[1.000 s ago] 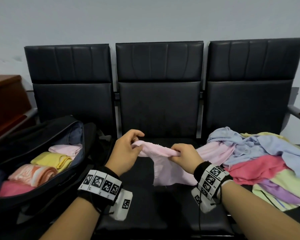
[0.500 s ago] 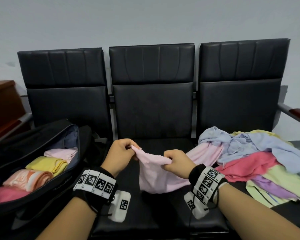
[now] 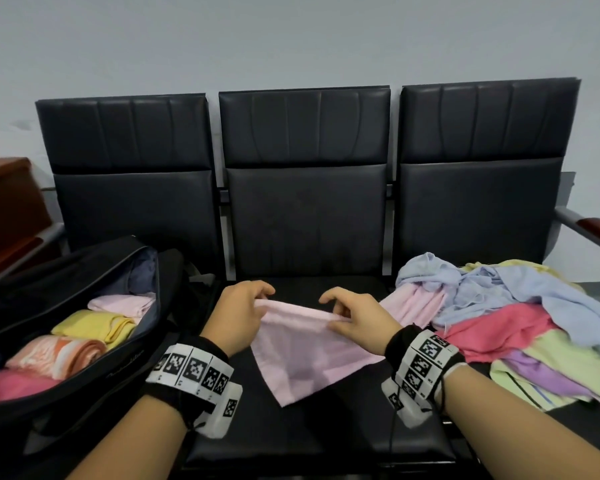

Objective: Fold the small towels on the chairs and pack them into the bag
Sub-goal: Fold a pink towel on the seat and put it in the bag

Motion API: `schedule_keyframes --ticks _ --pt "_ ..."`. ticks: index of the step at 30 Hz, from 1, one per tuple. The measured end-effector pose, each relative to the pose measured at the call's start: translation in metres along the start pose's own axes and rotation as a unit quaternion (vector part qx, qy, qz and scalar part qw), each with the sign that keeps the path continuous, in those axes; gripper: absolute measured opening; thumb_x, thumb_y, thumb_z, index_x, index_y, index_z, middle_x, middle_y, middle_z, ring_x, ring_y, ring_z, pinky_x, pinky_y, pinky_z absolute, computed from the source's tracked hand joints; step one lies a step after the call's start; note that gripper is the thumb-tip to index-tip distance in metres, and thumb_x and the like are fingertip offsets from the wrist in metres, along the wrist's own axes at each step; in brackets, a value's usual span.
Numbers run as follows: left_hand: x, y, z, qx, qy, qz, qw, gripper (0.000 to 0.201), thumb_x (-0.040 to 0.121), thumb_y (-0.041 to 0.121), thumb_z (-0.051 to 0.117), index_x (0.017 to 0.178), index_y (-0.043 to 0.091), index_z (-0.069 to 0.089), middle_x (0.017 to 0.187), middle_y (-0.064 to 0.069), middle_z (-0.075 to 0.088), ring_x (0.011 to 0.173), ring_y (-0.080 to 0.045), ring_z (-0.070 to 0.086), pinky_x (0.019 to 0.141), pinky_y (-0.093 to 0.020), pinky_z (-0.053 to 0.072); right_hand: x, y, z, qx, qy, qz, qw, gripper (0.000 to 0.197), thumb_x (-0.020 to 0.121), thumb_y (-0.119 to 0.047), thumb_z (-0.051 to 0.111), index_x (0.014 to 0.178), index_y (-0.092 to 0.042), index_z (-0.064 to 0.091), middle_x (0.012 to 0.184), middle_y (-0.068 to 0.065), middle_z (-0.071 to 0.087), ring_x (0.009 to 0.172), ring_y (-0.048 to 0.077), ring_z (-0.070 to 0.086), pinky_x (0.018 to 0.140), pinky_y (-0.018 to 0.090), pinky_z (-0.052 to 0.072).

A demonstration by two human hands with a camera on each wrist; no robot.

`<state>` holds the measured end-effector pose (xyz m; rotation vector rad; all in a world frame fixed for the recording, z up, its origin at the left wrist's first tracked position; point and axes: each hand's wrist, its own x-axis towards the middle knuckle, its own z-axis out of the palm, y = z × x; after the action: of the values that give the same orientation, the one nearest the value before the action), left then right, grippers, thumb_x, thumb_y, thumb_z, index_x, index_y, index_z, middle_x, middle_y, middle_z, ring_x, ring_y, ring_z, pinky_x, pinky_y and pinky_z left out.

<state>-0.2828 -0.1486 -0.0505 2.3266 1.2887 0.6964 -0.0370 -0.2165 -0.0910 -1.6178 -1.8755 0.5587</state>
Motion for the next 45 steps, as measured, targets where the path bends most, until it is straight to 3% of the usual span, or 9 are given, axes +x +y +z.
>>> schedule_keyframes --ticks 6,12,17,23,26,29,33,39,45 --pt "-0.001 -0.013 -0.029 -0.013 0.181 0.003 0.983 0.025 0.085 -0.005 0.06 0.081 0.018 0.071 0.088 0.001 0.062 0.081 -0.011 0.056 0.071 -0.008 0.037 -0.002 0.014 -0.016 -0.122 0.022 0.042 0.991 0.013 0.087 -0.03 0.071 0.083 -0.017 0.072 0.076 -0.011 0.058 0.072 0.008 0.053 0.07 0.026 0.042" --pt "0.003 -0.031 -0.062 -0.066 0.346 -0.05 0.935 0.022 0.085 0.0 0.054 0.086 0.017 0.068 0.096 -0.005 0.065 0.087 -0.011 0.054 0.08 -0.02 0.037 0.019 -0.062 -0.011 -0.034 0.123 -0.13 0.983 0.012 0.084 -0.032 0.07 0.077 -0.023 0.069 0.071 -0.015 0.056 0.068 0.003 0.054 0.067 0.02 0.044" --pt "-0.003 -0.052 -0.08 -0.093 0.39 -0.076 0.913 0.023 0.085 0.001 0.046 0.09 0.015 0.064 0.1 -0.009 0.065 0.093 -0.016 0.055 0.087 -0.029 0.041 0.022 -0.063 0.01 -0.015 0.021 -0.052 0.998 0.014 0.084 -0.03 0.072 0.077 -0.019 0.067 0.071 -0.007 0.061 0.065 0.007 0.052 0.066 0.028 0.046" --pt "-0.01 -0.087 -0.105 -0.104 0.446 -0.147 0.877 0.026 0.08 0.012 0.038 0.087 0.018 0.061 0.104 -0.018 0.065 0.102 -0.032 0.06 0.096 -0.046 0.048 0.011 -0.02 0.03 -0.04 -0.123 0.042 0.991 0.023 0.088 -0.035 0.07 0.067 -0.035 0.059 0.065 -0.014 0.057 0.06 -0.001 0.052 0.06 0.014 0.041" --pt "-0.009 -0.088 -0.106 -0.111 0.433 -0.154 0.881 0.024 0.081 0.011 0.039 0.088 0.018 0.061 0.1 -0.015 0.065 0.101 -0.032 0.06 0.095 -0.046 0.049 0.018 -0.013 0.024 -0.072 -0.09 0.083 0.99 0.014 0.091 -0.025 0.066 0.078 -0.021 0.067 0.076 -0.006 0.064 0.073 0.012 0.059 0.068 0.025 0.045" --pt "-0.007 -0.083 -0.099 -0.112 0.389 -0.17 0.898 0.023 0.084 0.006 0.042 0.09 0.017 0.061 0.093 -0.005 0.062 0.095 -0.025 0.056 0.088 -0.036 0.044 0.033 -0.028 -0.004 -0.01 0.093 0.039 0.995 0.011 0.093 -0.015 0.064 0.085 -0.009 0.068 0.082 0.002 0.067 0.08 0.017 0.061 0.075 0.029 0.045" --pt "0.003 -0.068 -0.091 -0.135 0.358 -0.152 0.911 0.021 0.085 0.005 0.044 0.09 0.016 0.061 0.092 -0.002 0.062 0.09 -0.019 0.053 0.081 -0.029 0.038 0.049 -0.081 -0.05 0.129 0.271 -0.081 0.95 0.012 0.093 -0.021 0.061 0.082 -0.022 0.066 0.076 -0.012 0.065 0.072 0.0 0.057 0.068 0.012 0.043" --pt "0.011 -0.044 -0.075 -0.157 0.238 -0.086 0.955 0.025 0.087 0.003 0.046 0.099 0.019 0.062 0.093 0.001 0.065 0.09 -0.02 0.059 0.082 -0.037 0.048 0.047 -0.096 -0.05 0.128 0.166 -0.044 0.977 0.013 0.092 -0.023 0.064 0.081 -0.022 0.071 0.076 -0.008 0.07 0.073 0.005 0.064 0.071 0.023 0.051" --pt "0.005 -0.004 -0.051 -0.228 0.068 -0.011 0.971 0.039 0.093 -0.002 0.046 0.1 0.022 0.076 0.09 0.003 0.075 0.076 -0.003 0.066 0.066 -0.01 0.047 0.046 -0.092 -0.03 0.11 0.093 -0.024 0.989 0.014 0.091 -0.023 0.066 0.079 -0.021 0.072 0.075 -0.01 0.071 0.071 0.0 0.061 0.073 0.026 0.051"
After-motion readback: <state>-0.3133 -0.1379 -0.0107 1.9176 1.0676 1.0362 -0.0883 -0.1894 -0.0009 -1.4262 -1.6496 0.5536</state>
